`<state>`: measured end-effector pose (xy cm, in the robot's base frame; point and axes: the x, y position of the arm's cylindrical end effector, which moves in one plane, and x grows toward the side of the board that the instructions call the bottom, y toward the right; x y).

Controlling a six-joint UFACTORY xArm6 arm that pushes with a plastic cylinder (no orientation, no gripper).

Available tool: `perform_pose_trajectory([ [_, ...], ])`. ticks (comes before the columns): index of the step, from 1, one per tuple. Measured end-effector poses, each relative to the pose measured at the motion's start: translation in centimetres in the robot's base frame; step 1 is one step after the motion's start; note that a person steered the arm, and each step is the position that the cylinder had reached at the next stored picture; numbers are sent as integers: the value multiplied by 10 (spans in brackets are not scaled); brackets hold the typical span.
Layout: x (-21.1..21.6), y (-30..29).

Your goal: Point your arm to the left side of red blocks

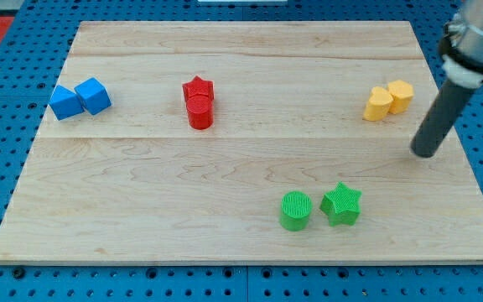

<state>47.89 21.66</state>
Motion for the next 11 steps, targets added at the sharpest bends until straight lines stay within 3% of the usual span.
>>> perform_pose_trajectory([
  [1,3,-34],
  [4,3,-34],
  [5,3,-70],
  [7,-2,-197],
  [10,-55,-358],
  [11,-83,-334],
])
